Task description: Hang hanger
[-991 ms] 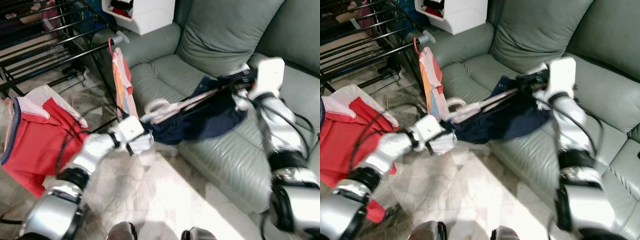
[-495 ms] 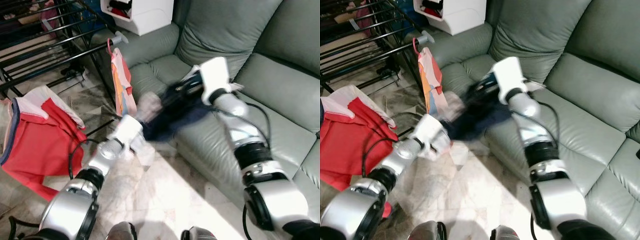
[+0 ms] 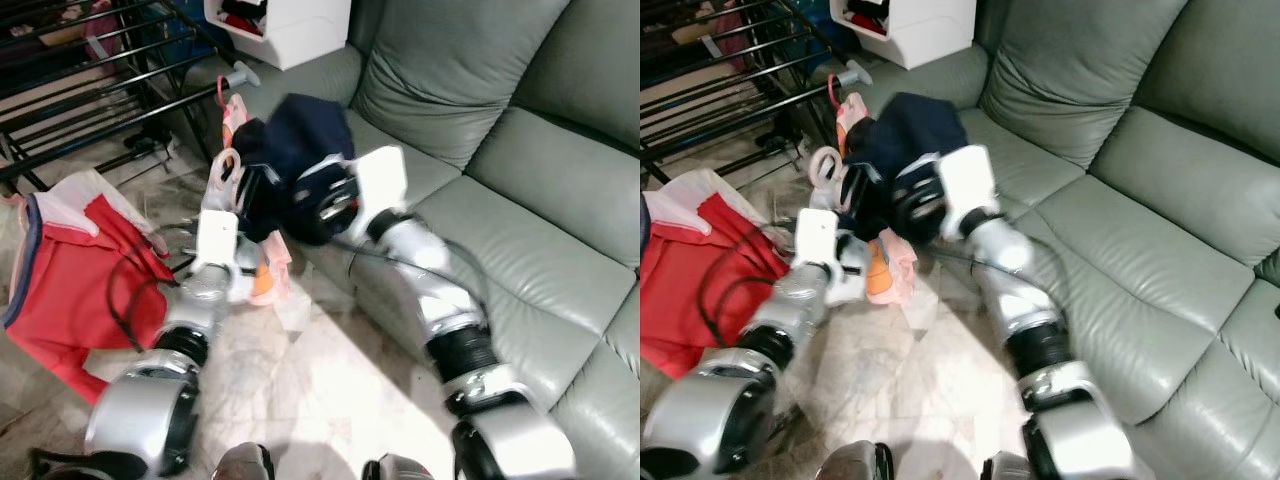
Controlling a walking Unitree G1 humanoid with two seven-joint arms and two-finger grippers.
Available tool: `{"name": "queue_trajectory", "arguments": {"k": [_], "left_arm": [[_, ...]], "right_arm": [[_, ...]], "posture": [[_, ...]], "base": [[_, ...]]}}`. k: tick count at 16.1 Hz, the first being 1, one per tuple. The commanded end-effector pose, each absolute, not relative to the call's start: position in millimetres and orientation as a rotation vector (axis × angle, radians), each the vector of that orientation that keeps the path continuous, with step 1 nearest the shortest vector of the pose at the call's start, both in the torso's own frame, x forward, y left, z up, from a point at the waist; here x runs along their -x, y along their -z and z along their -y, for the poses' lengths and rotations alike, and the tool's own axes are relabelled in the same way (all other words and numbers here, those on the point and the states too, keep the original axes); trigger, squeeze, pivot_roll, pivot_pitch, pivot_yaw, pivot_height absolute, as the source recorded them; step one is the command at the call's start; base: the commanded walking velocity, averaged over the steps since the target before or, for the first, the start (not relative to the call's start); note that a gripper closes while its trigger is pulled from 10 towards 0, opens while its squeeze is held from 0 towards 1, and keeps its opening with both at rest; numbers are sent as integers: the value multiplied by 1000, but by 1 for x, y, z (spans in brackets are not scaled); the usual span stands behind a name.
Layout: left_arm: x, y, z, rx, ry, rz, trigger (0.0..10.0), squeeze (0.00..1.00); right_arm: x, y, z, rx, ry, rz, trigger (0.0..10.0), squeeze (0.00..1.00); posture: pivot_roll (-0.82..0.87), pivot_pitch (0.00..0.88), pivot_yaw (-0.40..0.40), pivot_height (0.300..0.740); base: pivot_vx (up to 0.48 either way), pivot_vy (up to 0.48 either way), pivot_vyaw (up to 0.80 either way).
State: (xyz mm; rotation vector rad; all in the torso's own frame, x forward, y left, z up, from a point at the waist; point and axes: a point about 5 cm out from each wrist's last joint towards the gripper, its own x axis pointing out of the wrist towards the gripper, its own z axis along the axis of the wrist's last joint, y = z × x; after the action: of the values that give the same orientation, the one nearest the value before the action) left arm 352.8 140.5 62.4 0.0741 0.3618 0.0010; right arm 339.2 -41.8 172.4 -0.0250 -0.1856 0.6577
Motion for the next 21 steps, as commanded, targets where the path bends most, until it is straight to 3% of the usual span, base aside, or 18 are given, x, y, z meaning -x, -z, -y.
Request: {"name": "queue_trajectory", "arguments": {"k": [1, 2, 4, 5, 6, 7, 8, 9, 10, 13, 16, 18, 19, 20, 21], "left_arm": [[-357, -71, -136, -41, -5, -326, 0, 0], [-357, -72, -129, -30, 14, -321, 157, 0], [-354, -70, -114, -23, 59, -320, 1373, 0], [-353, -69, -113, -20, 60, -327, 1529, 0], [-352, -68, -114, -24, 60, -333, 1725, 0], [-351, -67, -117, -29, 59, -337, 2157, 0], [-352, -67, -120, -39, 57, -334, 2275, 0], [-353, -69, -124, -41, 52, -330, 2627, 0], [-354, -71, -129, -55, 48, -319, 2941, 0], [-356, -77, -151, -147, 41, -283, 3804, 0], [-357, -80, -168, -197, 24, -277, 3882, 0], [-358, -84, -178, -186, 1, -277, 3804, 0], [-358, -85, -178, -188, 2, -274, 3804, 0], [-358, -85, -176, -183, 13, -272, 3490, 0], [-356, -84, -172, -188, 41, -270, 3490, 0]], "right_arm": [[-332, -174, 30, 14, -753, 167, 0, 0], [-327, -168, 24, 27, -805, 132, 0, 0], [-291, -157, 2, 70, -1111, 53, 0, 0], [-279, -165, -4, 15, -1193, 51, 0, 0], [-274, -171, -5, -22, -1225, 50, 0, 0], [-274, -169, 0, 54, -1214, 60, 0, 0], [-280, -160, 10, 155, -1145, 48, 5333, 0], [-288, -150, 27, 242, -1047, 35, 10000, 39], [-293, -141, 47, 269, -954, -2, 10000, 1000], [-279, -111, 108, 603, -890, -160, 10000, 1000], [-268, -104, 134, 668, -884, -239, 10000, 1000], [-277, -107, 161, 827, -722, -166, 10000, 1000], [-280, -112, 162, 806, -676, -123, 10000, 1000], [-283, -137, 159, 575, -564, 47, 10000, 1000], [-282, -151, 159, 453, -508, 147, 10000, 1000]], "posture": [[-93, 24, 38, 740], [-95, 23, 38, 740], [-96, 21, 37, 740], [-96, 21, 37, 740], [-95, 21, 38, 740], [-95, 21, 37, 740], [-95, 21, 37, 740], [-93, 22, 36, 740], [-93, 22, 36, 740], [-99, 28, 45, 740], [-103, 28, 52, 740], [-102, 28, 55, 740], [-102, 28, 55, 740], [-99, 25, 59, 740], [-100, 26, 62, 740]], "base": [[0, 0, 0], [0, 0, 0], [0, 0, 0], [0, 0, 0], [0, 0, 0], [0, 0, 0], [0, 0, 0], [0, 0, 0], [0, 0, 0], [0, 0, 0], [0, 0, 0], [0, 0, 0], [0, 0, 0], [0, 0, 0], [0, 0, 0]]}}
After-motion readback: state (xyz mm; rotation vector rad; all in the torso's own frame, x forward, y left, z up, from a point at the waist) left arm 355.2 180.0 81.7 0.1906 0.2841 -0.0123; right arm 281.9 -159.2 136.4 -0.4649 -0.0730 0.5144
